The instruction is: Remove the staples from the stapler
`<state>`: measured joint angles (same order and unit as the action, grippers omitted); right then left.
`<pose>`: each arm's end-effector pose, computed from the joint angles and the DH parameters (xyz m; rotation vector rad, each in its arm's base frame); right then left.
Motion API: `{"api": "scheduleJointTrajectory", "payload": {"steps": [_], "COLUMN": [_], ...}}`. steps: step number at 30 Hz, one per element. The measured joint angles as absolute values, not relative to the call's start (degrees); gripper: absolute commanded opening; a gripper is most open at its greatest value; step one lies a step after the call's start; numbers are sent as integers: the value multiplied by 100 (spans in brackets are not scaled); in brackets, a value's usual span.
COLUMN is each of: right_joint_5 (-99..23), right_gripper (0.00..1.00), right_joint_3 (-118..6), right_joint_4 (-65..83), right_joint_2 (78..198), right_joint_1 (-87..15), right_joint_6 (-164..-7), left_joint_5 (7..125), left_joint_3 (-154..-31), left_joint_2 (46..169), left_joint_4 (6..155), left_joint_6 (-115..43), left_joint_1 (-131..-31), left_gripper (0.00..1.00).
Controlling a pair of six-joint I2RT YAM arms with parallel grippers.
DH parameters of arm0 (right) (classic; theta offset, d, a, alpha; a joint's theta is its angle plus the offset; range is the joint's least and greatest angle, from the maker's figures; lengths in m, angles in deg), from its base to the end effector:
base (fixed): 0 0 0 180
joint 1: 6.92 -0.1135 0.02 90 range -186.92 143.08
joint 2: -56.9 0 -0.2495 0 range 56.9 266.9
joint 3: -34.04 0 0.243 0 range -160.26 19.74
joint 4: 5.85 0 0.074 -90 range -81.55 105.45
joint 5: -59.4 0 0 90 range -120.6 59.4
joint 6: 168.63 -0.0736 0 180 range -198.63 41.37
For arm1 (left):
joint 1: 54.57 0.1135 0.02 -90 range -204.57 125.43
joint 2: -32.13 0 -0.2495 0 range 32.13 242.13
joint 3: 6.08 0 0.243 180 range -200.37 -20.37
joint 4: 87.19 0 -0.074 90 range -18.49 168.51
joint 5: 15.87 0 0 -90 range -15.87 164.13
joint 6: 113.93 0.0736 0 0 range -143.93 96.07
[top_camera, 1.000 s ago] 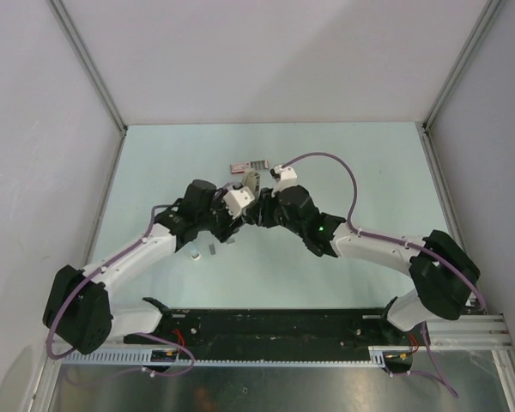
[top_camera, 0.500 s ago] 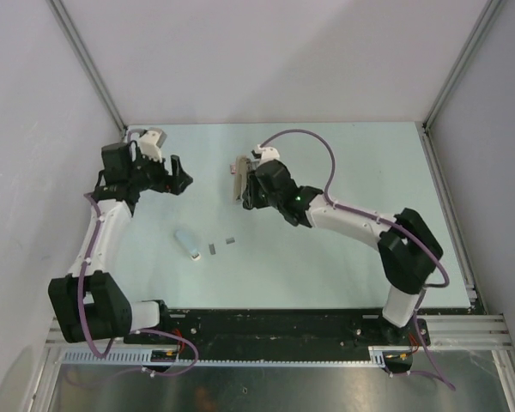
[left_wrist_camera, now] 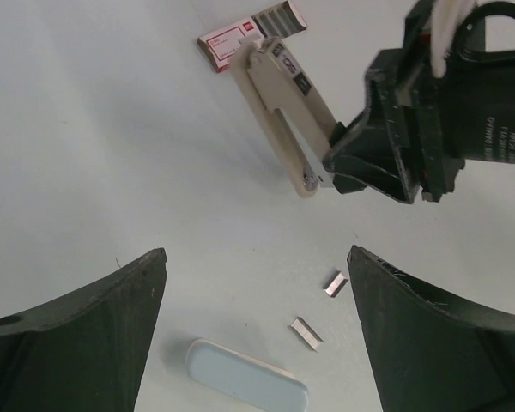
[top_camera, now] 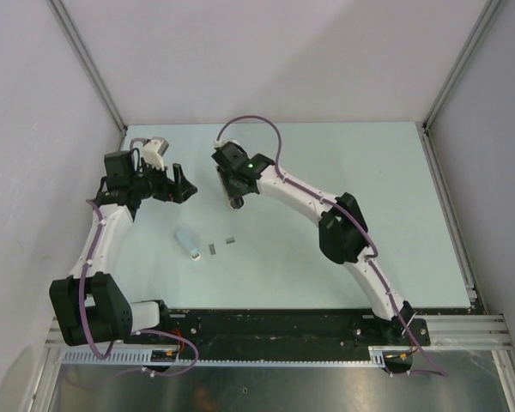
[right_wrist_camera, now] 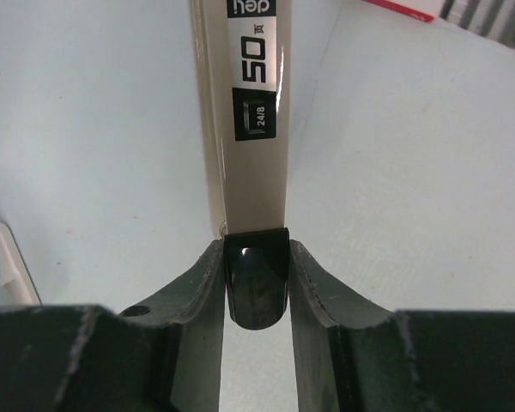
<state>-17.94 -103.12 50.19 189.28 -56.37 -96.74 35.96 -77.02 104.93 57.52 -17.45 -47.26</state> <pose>0.3513 0.3858 0.2043 -0.5698 2.3850 0.2530 0.2976 -0.0077 0.2643 0.3442 2.0925 -0.5932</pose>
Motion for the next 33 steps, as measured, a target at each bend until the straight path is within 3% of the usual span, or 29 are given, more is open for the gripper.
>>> {"api": "scheduleJointTrajectory", "payload": {"steps": [4, 11, 20, 28, 33], "right_joint_5": [-1829, -1958, -2093, -2375, -2323], "right_gripper": [0, 14, 43, 65, 73], "right_joint_3": [-11576, -11893, -11891, -10476, -9952], "right_joint_4": [5814, 6308, 6256, 4881, 3666], "right_joint_2": [19601, 20005, 20082, 19310, 18840], "right_joint_1": [-5672, -5773, -5845, -5637, -5209], "right_joint_6": [-9516, -9433, -9457, -9623, -9709], "left_joint_5": [3585, 3509, 3509, 3511, 3493], "left_joint_3": [-7625, -7586, -7586, -7586, -7586], "left_joint_2": [10405, 10340, 10342, 10390, 10425], "left_joint_4": [5739, 5734, 5737, 5737, 5734], "left_joint_6": [-1762, -1799, -1813, -1808, -1808], "left_joint_1": [-4726, -4726, -4726, -4726, -4726], "left_gripper": [91, 91, 91, 90, 90]}}
